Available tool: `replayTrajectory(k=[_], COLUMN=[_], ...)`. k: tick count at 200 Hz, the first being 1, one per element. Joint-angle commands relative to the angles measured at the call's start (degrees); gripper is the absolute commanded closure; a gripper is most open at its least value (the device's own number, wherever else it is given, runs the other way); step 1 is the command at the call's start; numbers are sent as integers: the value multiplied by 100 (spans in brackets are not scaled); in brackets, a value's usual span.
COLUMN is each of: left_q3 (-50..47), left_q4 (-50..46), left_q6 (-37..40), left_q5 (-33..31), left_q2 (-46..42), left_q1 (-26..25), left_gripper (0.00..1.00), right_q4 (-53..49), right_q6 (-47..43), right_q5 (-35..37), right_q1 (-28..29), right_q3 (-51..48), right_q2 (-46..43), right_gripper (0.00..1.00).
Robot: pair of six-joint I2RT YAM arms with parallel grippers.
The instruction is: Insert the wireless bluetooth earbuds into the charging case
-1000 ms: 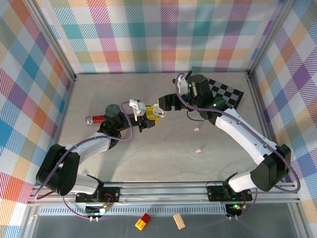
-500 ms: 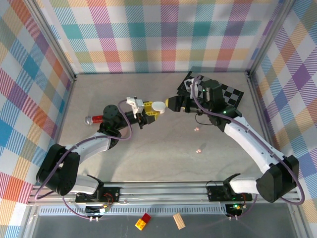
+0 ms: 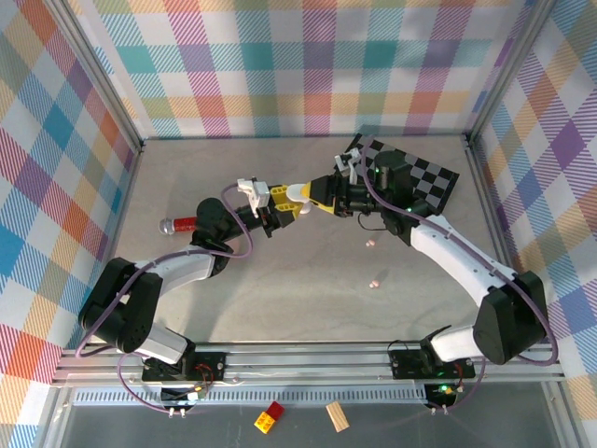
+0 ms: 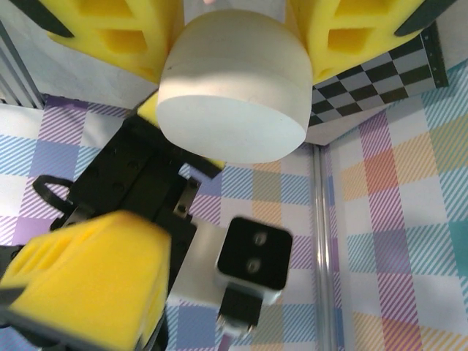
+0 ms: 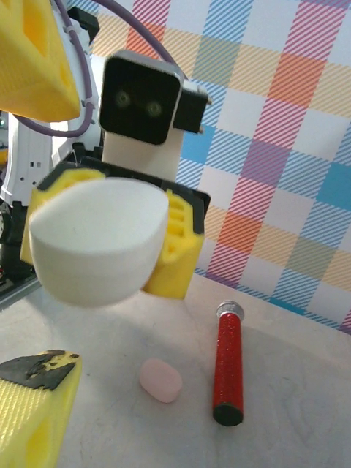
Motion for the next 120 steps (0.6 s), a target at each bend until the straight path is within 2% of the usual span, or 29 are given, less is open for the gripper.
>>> replayTrajectory(k=[1, 24, 53, 77, 91, 120], left_q3=[122, 129, 182, 208, 204, 192], left_q4=[416, 413, 367, 157, 27, -178], left_q6=[-95, -103, -73, 58, 155, 267], left_q5=[66, 107, 226, 262, 250, 271], left_q2=[-70, -44, 17, -30, -82, -188], left_q1=[-56, -57, -57, -57, -56, -57], left_gripper=[67, 67, 67, 67, 67, 67], right_q4=[393, 782, 1418, 1283, 1191, 1177], right_q6=[242, 526, 991, 879, 807, 800], right_q5=[-250, -382, -543, -522, -488, -443], right_q1=[31, 33, 35, 33, 31, 25], right_q3=[36, 41, 75, 137, 130, 62], right_q2=[51, 197, 437, 463, 444, 434], right_gripper=[19, 20, 39, 55, 59, 79])
